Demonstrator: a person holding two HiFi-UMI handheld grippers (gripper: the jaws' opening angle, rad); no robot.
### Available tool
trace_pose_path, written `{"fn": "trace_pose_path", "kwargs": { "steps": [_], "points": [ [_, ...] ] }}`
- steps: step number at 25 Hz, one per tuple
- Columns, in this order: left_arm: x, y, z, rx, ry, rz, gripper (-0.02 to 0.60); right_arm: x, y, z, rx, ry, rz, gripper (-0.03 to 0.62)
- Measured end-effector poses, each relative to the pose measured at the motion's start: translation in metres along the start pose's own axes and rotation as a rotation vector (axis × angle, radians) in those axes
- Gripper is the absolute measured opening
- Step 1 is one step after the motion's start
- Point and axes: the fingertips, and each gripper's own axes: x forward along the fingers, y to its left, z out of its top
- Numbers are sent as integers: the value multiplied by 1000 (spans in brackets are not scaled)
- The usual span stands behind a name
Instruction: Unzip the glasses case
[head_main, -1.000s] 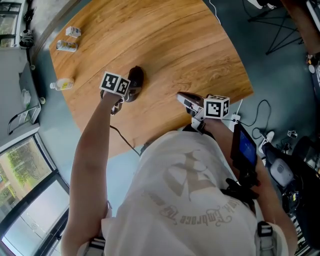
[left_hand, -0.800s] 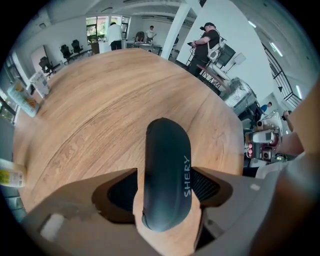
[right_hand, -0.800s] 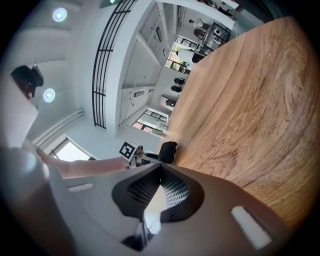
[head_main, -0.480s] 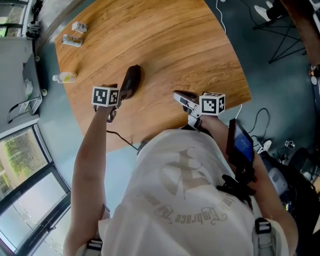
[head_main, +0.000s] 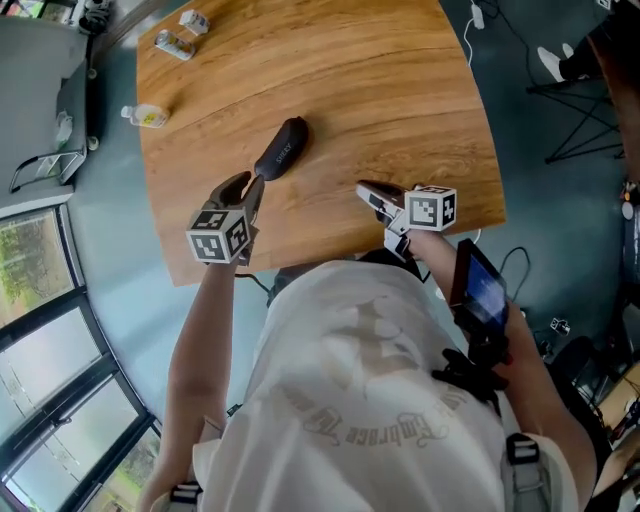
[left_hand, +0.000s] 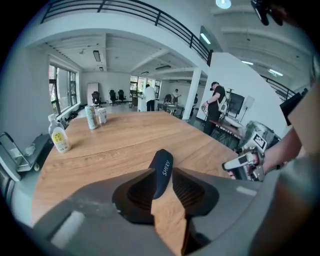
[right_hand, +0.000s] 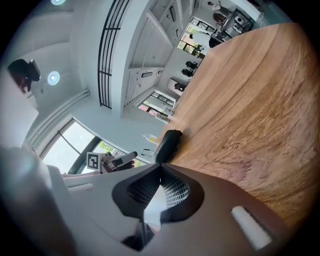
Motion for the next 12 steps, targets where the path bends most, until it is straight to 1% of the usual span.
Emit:
{"fn": "trace_pose_path", "kwargs": {
  "steps": [4,6,8,10,12],
  "points": [
    [-20,-23,-9,-41,-89,-50,13,1,7,-4,-55,35,-31,9],
    [-29,-28,-14,-57,-124,-77,6,4,13,-5,-107,48,-55,9],
    [-42,-24,-22,-83,-153,-86,6,13,25,-9,-173,66,-66,8],
    [-57,-24,-35,-117,-177,-89,6,17,42,-22,-230,92,-68,9],
    [-70,-32,-51,-138,-197,-103,6,12,52,-39,-289,120,-89,9]
  ]
}}
